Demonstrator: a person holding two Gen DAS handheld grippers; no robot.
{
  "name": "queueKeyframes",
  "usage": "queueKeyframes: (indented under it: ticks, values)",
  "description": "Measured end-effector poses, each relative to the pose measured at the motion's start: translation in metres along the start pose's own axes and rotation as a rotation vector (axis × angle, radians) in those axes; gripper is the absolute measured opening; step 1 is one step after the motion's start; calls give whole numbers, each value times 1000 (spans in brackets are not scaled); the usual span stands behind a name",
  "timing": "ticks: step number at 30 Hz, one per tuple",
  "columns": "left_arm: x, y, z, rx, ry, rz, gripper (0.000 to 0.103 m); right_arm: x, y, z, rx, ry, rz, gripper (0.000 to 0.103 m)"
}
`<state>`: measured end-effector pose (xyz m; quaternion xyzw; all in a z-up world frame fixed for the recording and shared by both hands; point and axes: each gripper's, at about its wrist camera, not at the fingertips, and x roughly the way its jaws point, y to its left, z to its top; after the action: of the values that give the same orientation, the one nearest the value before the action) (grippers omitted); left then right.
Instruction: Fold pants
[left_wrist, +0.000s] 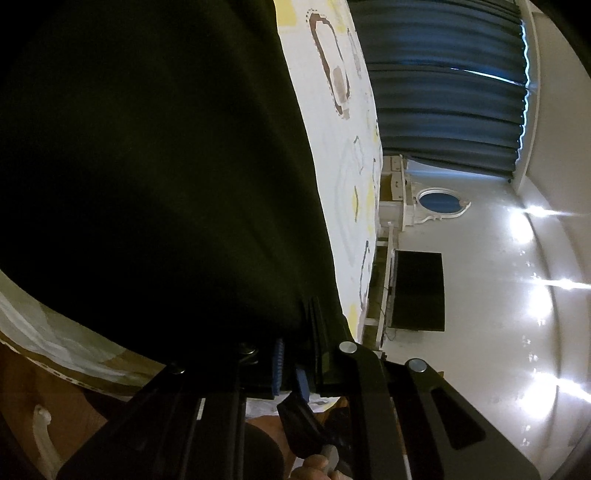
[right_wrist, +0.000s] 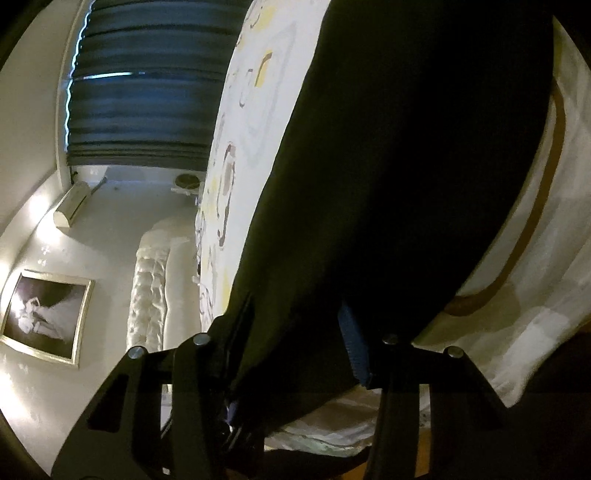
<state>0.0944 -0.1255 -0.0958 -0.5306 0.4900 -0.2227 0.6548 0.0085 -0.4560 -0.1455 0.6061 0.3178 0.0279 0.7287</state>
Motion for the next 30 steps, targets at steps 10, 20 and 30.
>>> queueKeyframes:
  ticks: [10, 20, 30]
  values:
    - [-8, -8, -6, 83, 5, 53, 12, -21, 13, -19, -89, -54, -28, 9]
    - [-6, 32, -6, 59, 55, 144, 12, -22, -15, -26, -26, -30, -78, 11]
    - [-12, 3, -29, 159, 150, 136, 12, -110, -25, 14, -25, -262, -136, 55]
